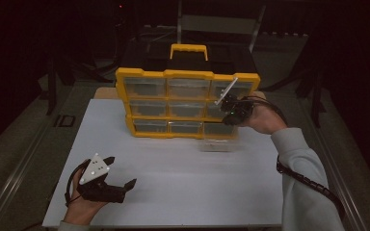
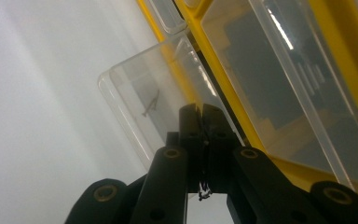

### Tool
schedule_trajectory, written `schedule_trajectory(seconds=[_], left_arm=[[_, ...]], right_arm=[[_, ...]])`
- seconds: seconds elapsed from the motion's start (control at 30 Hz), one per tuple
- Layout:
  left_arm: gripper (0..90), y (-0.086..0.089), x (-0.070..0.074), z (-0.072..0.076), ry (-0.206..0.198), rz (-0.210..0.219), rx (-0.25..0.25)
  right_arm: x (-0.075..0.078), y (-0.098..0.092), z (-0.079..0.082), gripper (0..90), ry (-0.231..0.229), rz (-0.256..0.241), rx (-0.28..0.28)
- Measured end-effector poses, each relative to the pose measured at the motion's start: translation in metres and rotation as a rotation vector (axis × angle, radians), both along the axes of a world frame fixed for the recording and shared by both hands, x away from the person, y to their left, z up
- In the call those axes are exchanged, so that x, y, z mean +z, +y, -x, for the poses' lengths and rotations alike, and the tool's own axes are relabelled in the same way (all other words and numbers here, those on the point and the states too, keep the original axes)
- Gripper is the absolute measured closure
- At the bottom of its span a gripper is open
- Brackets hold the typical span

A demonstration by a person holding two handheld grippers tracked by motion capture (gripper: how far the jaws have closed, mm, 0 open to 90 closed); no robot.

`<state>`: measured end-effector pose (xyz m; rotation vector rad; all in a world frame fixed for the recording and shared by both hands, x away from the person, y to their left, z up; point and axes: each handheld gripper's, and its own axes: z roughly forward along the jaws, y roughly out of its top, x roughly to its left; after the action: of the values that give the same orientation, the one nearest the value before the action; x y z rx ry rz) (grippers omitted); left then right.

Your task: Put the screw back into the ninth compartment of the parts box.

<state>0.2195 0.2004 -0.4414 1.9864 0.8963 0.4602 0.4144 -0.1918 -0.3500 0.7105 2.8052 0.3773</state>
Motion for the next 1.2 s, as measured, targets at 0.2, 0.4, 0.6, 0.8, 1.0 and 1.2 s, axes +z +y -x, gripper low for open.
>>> schedule_trajectory(seconds=[0.2, 0.4, 0.6, 0.8, 1.0, 1.2], left_arm=[[0.9, 0.0006, 0.0001, 0.0001, -0.002, 0.001, 0.003], [0.9, 0.0001, 0.0002, 0.0002, -0.001, -0.002, 0.0], [0.9, 0.0002, 0.0001, 0.0001, -0.001, -0.002, -0.001], [0.9, -0.0007, -0.0001, 0.0002, -0.001, -0.004, 0.0], [0.9, 0.0002, -0.0001, 0.0, 0.0, -0.003, 0.0], [0.9, -0.0003, -0.0003, 0.0, 0.0, -0.002, 0.001]], right_arm=[[-0.0024, -0.0027, -0.002, 87.2, -0.004, -0.008, -0.014], [-0.0039, -0.0058, -0.002, 87.2, 0.001, -0.009, -0.022], [-0.007, -0.009, 0.0002, 34.4, 0.059, -0.093, -0.013], [-0.0093, -0.0068, 0.0037, 21.4, 0.049, -0.095, -0.009], [-0.0096, -0.0078, 0.0037, 19.5, 0.035, -0.099, -0.007], [-0.0103, -0.0092, 0.0045, 19.5, 0.032, -0.1, -0.004]])
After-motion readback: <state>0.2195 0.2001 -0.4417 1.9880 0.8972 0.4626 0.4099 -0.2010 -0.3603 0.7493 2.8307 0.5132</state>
